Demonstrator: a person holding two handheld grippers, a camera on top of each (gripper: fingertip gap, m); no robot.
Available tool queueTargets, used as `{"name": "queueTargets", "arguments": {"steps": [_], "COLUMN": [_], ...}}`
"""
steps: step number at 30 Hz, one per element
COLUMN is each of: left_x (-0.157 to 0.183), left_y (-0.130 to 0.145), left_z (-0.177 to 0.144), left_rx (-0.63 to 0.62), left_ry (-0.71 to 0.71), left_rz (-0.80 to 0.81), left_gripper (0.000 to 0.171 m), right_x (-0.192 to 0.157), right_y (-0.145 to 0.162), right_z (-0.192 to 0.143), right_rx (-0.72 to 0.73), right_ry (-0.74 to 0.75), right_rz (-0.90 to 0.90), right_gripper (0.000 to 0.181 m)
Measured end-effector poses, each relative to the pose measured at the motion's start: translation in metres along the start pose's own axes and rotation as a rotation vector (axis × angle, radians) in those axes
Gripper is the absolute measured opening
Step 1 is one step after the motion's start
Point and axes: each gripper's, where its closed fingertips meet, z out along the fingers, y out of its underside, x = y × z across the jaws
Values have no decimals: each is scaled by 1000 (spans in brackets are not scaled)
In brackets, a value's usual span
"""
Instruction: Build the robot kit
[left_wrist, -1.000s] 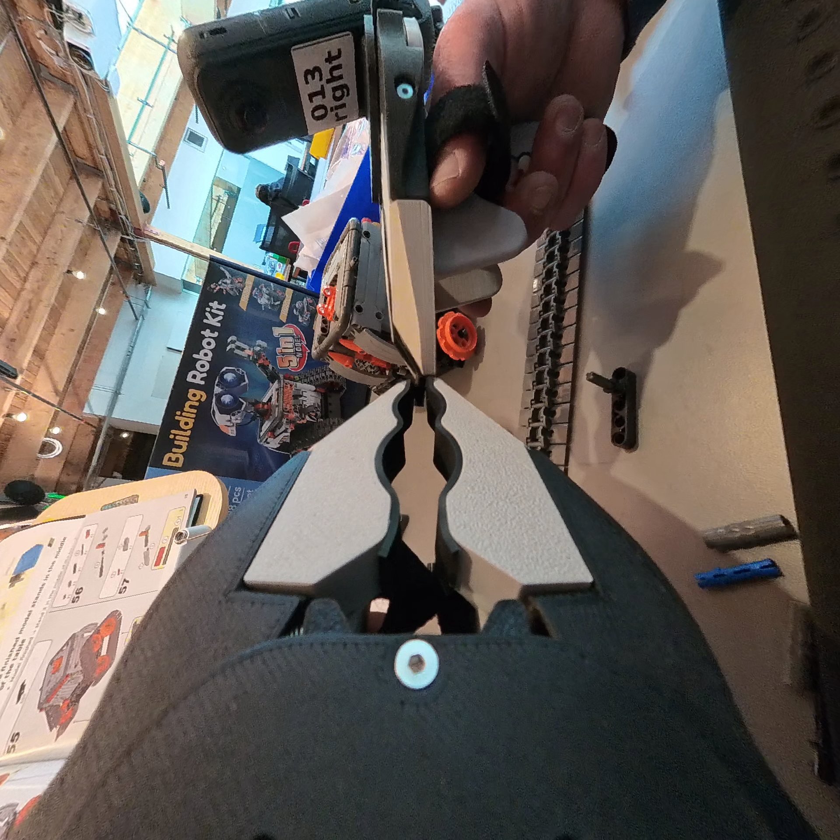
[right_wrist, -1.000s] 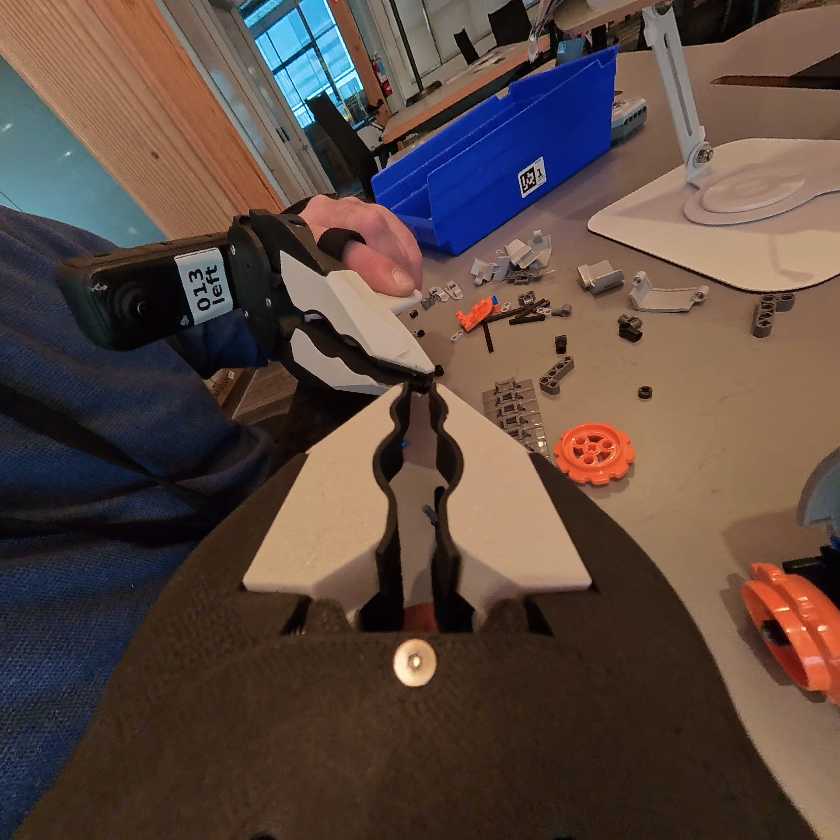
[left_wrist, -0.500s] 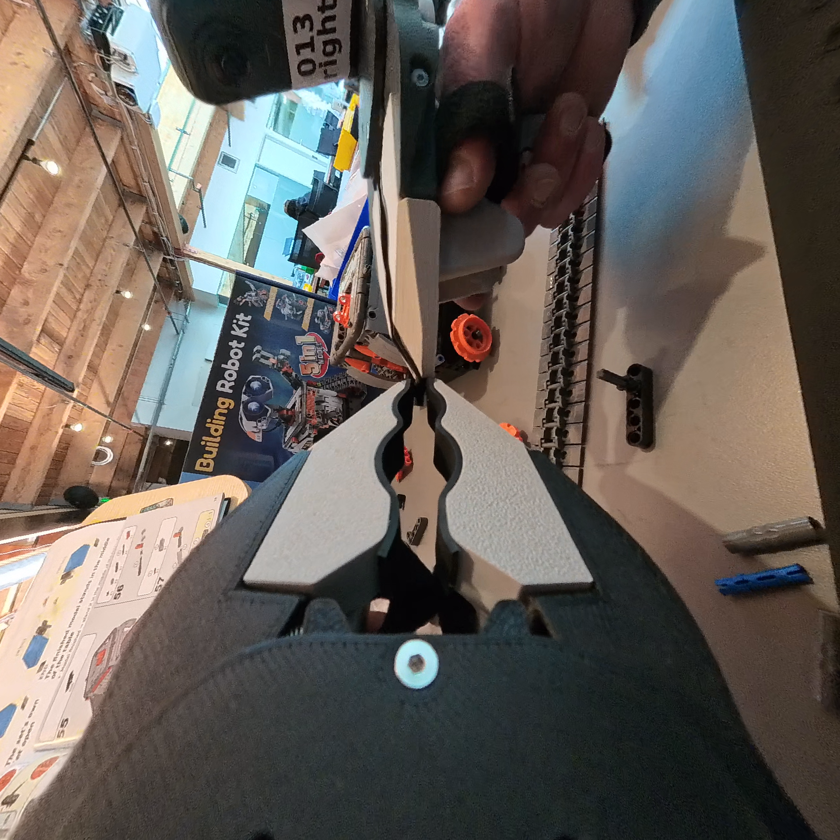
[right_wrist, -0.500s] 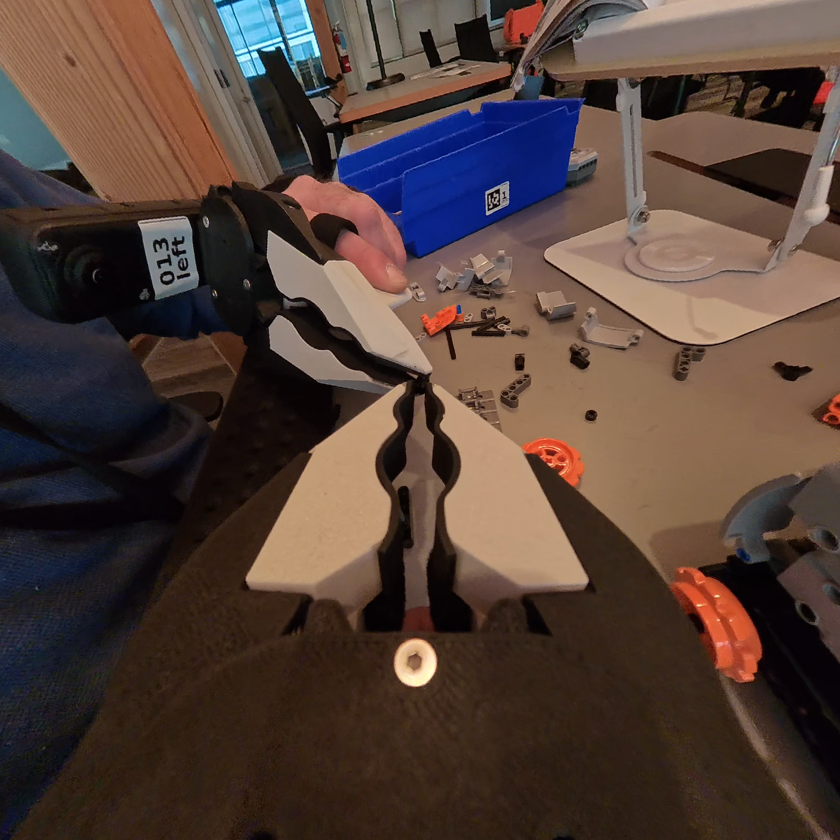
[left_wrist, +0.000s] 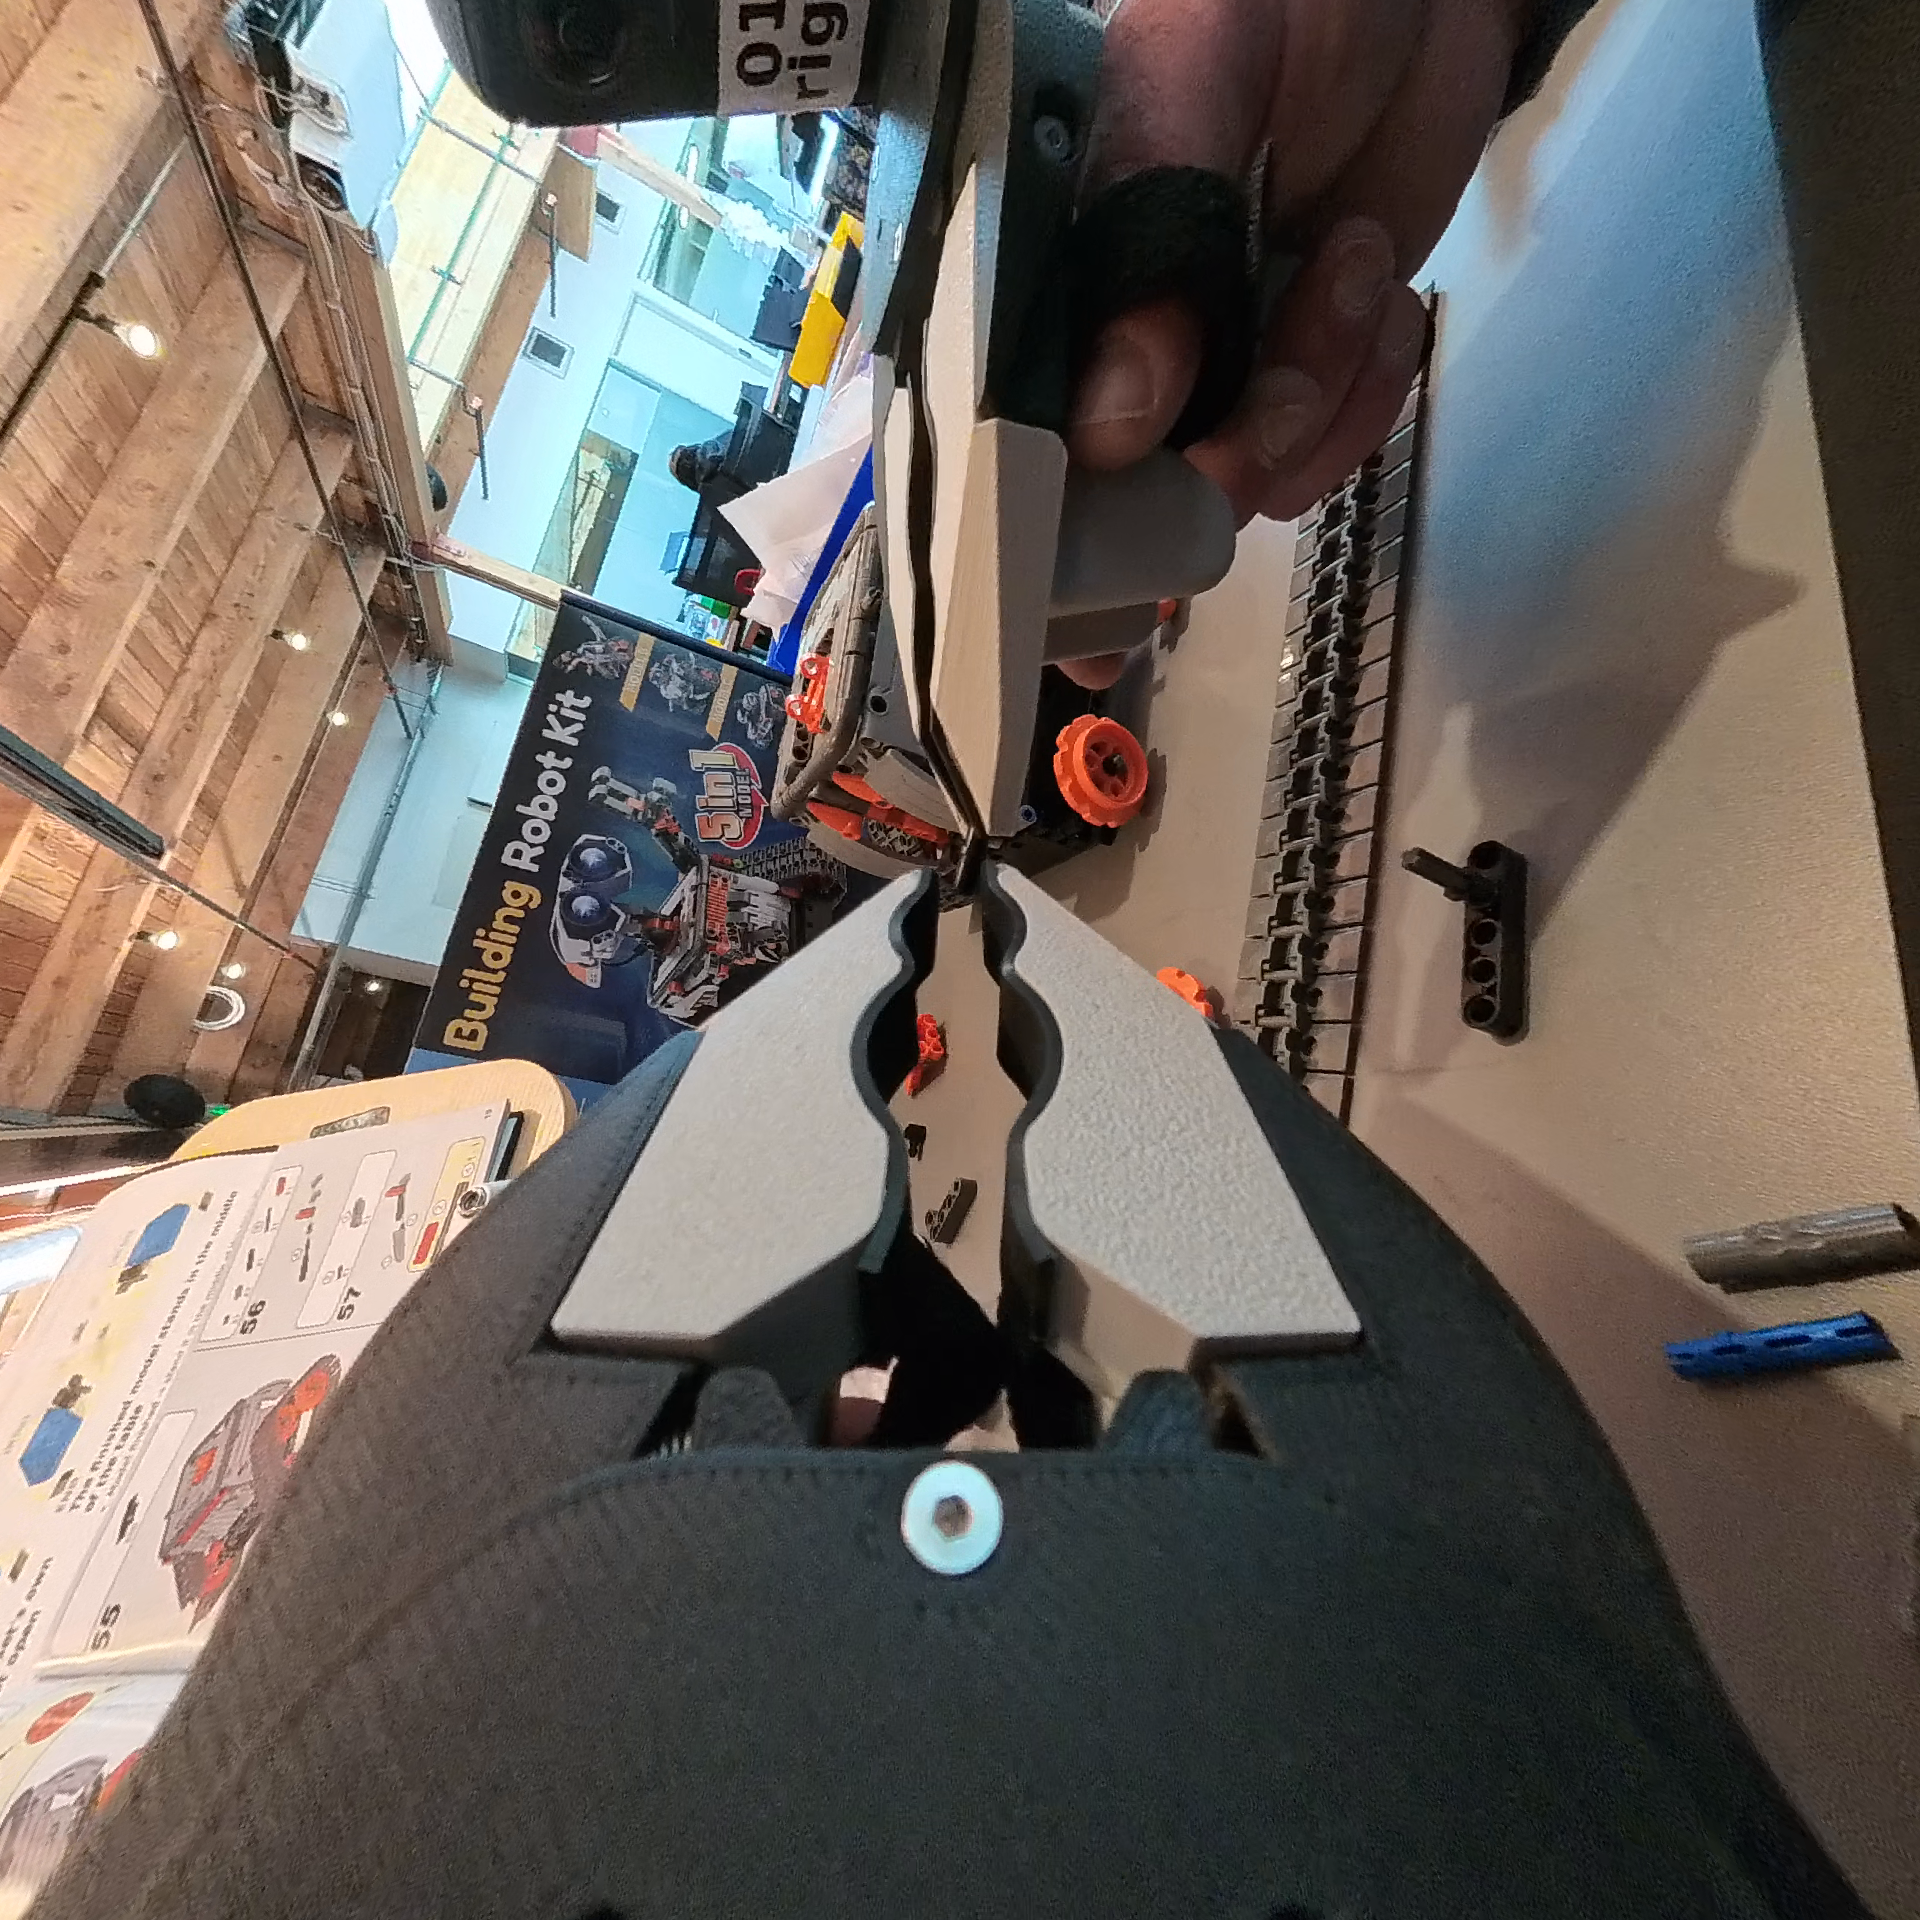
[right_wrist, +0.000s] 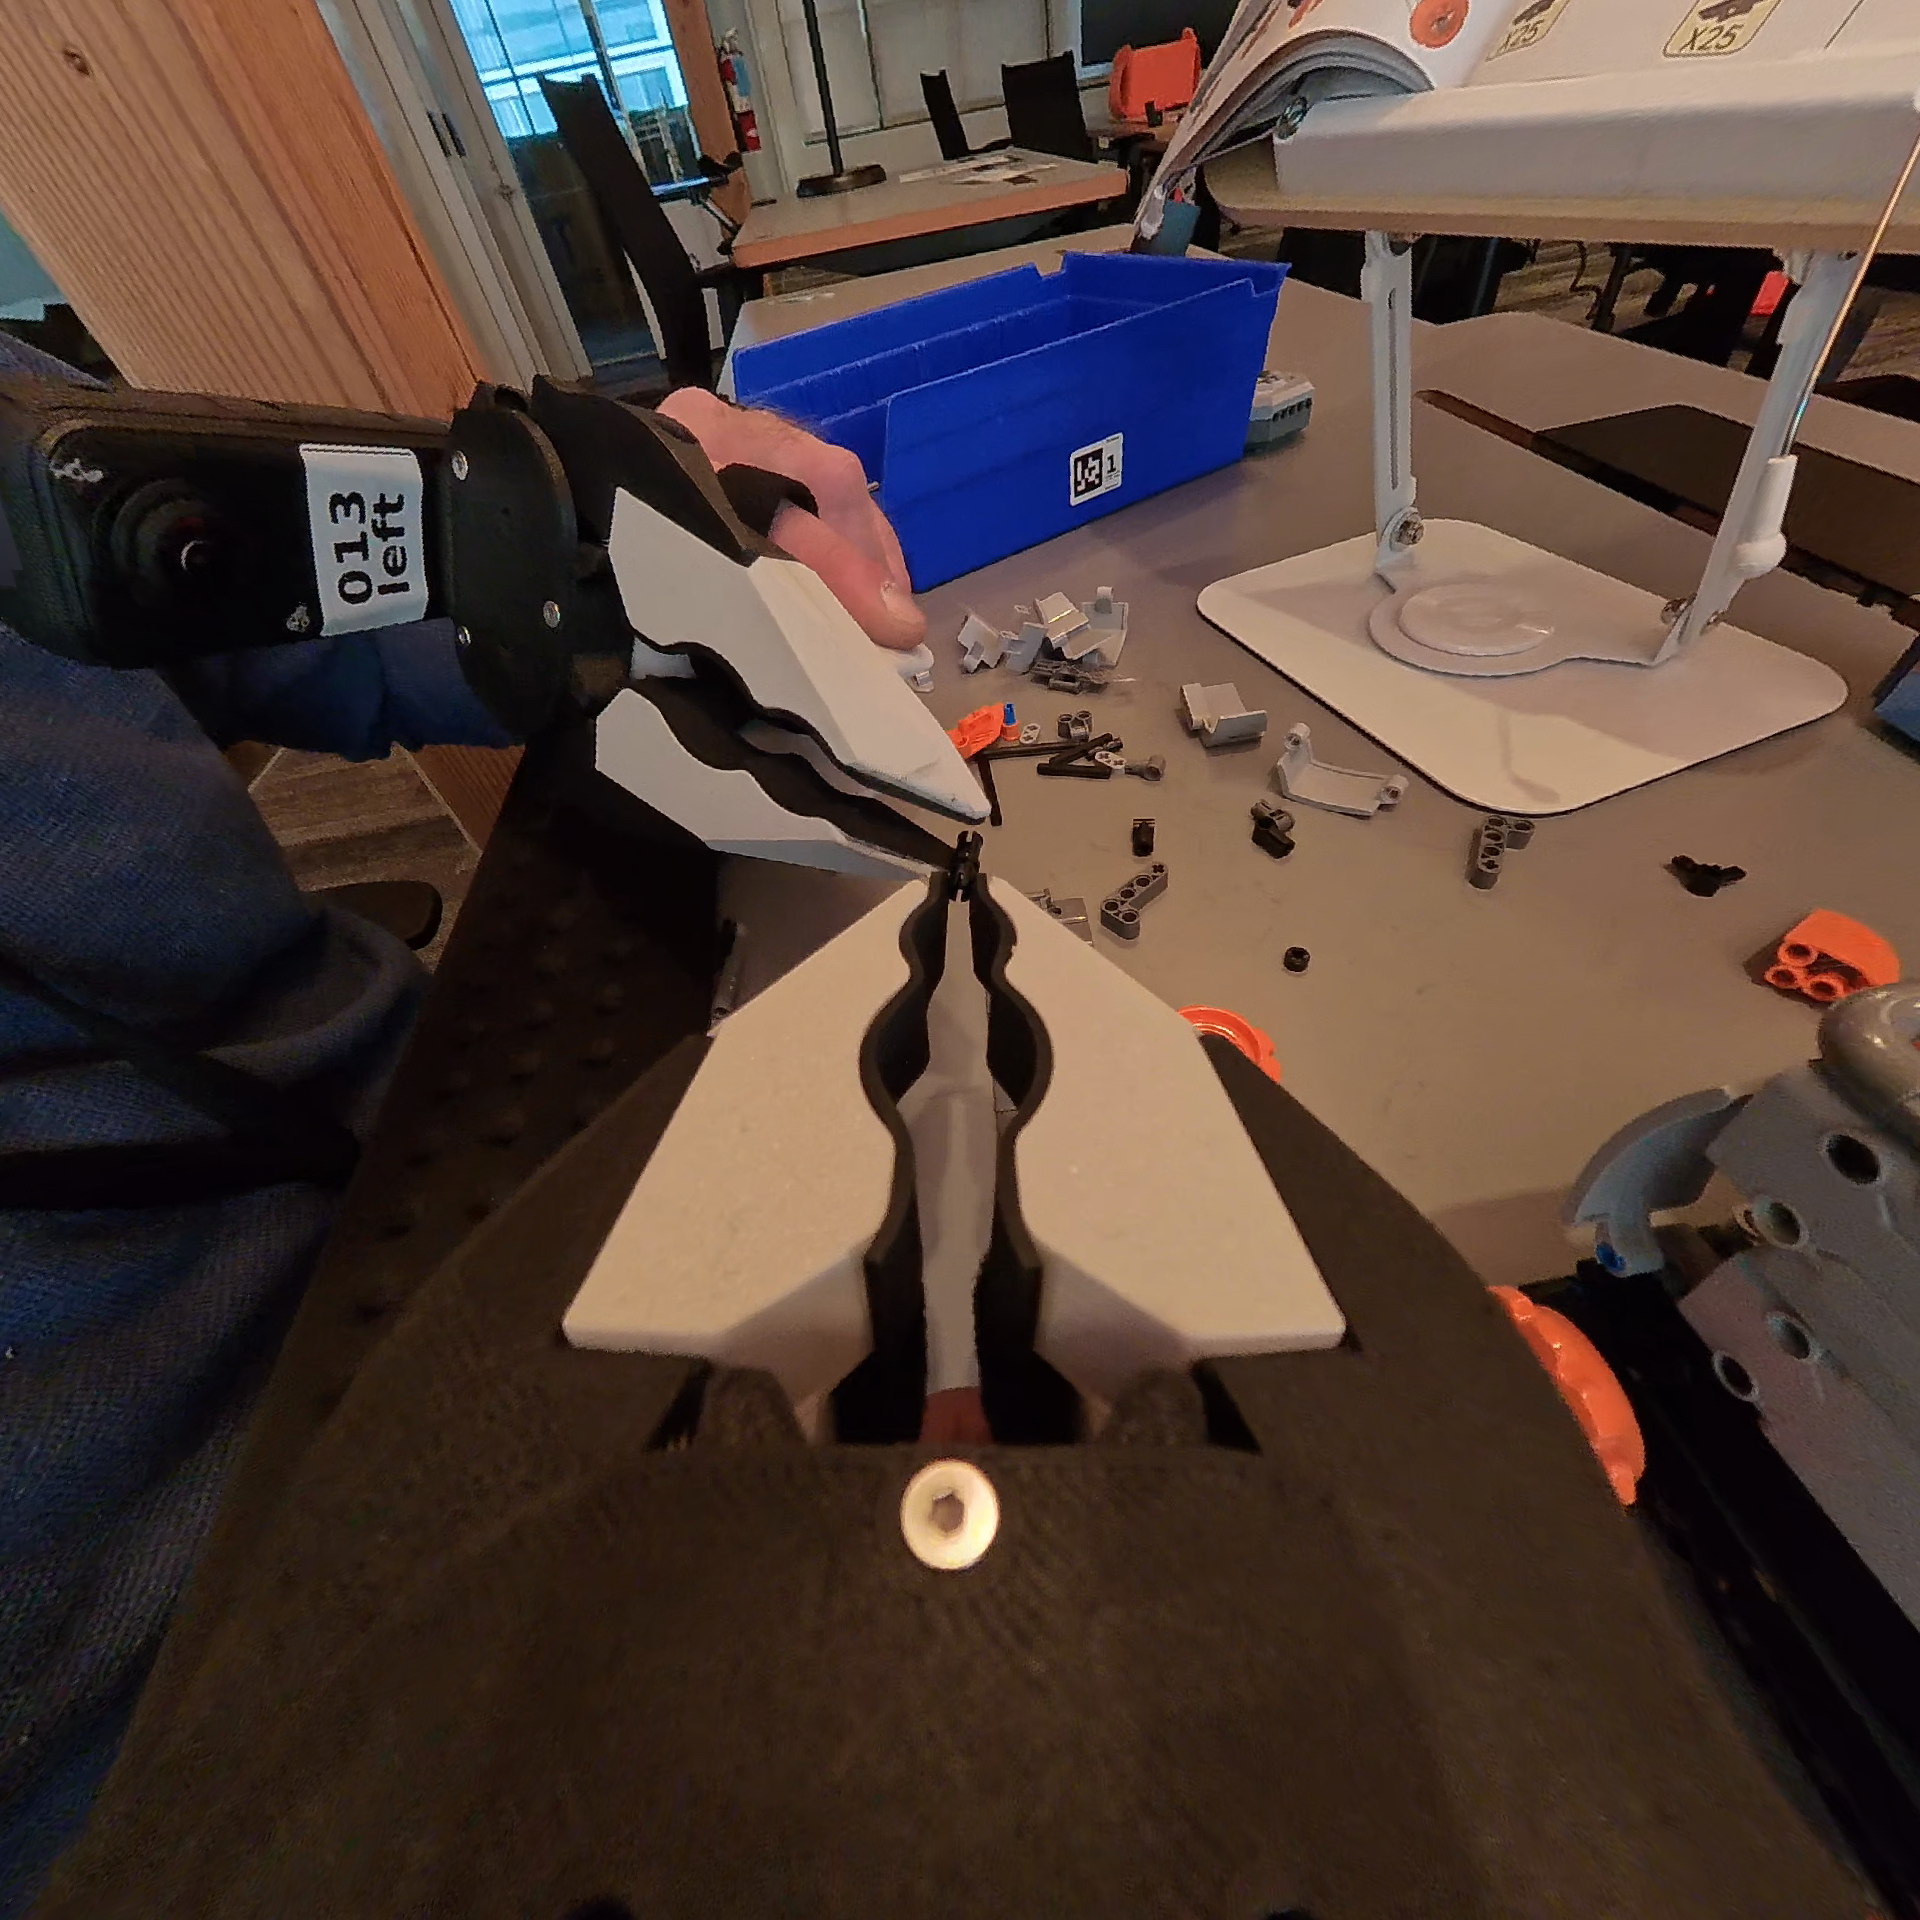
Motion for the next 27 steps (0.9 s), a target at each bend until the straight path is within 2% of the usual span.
{"name": "queueTargets", "arguments": {"steps": [17,22,27], "left_x": [4,5,25], "left_y": [1,12,19], "left_z": [1,3,2], "left_rx": [2,-33,-62], "left_ry": [31,108,327], "left_rz": [-44,-176,-400], "left_gripper": [4,12,18], "right_x": [-1,8,20], "right_y": [2,6,4], "right_z": [0,-6,-19], "right_rx": [-21,-42,-19], "right_ry": [29,79,128], "right_rz": [-62,-89,-82], "right_gripper": [1,1,2]}}
